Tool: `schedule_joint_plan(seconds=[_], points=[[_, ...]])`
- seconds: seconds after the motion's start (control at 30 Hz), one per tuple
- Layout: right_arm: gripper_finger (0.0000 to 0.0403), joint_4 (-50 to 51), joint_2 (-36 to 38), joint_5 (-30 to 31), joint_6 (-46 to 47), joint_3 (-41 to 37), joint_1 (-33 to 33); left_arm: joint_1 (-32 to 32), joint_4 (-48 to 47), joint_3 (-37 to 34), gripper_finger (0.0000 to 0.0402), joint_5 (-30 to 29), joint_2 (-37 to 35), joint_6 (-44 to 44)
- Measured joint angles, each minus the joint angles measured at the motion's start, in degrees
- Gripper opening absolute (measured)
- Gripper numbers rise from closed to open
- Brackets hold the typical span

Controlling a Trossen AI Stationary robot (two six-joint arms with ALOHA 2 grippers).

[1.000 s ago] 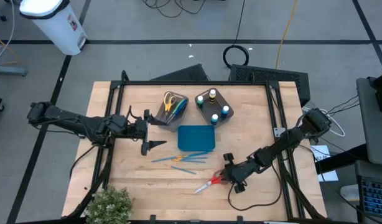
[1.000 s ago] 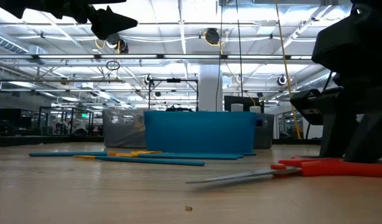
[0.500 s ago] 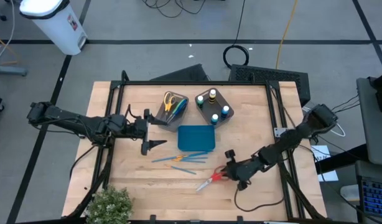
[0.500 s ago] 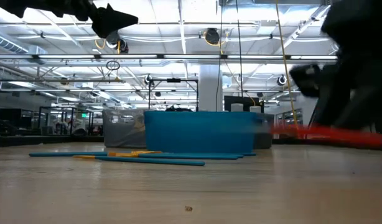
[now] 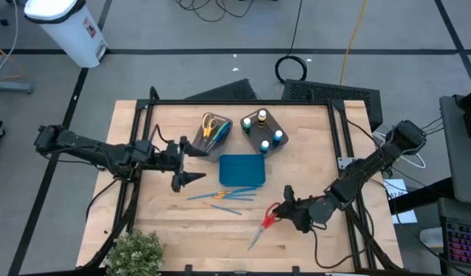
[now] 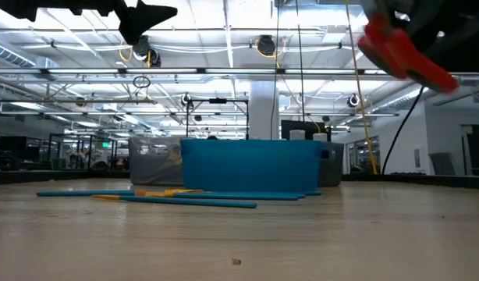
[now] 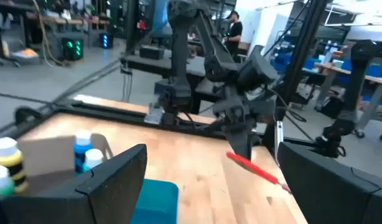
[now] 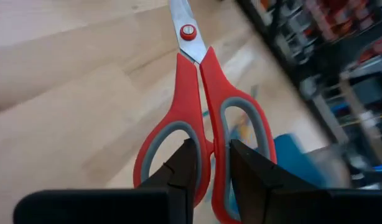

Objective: Pick & Place Paint Supplies
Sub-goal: Put the red scissors into the left black bin

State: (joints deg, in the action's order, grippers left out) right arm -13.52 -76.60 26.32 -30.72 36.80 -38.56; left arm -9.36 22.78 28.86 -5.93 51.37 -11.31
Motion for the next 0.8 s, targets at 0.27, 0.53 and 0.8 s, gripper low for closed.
schedule_joint_plan(seconds=[0.27,0.53,0.8], points=[[0.006,-2.7,2.0,4.0,-9.7,0.3,5.4,-1.6,18.9,0.1,0.0365,1.0,13.1,-4.0],[0.006,-2.6,2.1,4.6,-13.9,3.0,9.7,-1.4,29.5,2.0,0.0365,0.4,26.5,-19.0],[0.006,1.4,1.4,8.1,-10.8,3.1,9.2,1.1,22.2,9.0,0.0365,6.1,36.0,-27.8]])
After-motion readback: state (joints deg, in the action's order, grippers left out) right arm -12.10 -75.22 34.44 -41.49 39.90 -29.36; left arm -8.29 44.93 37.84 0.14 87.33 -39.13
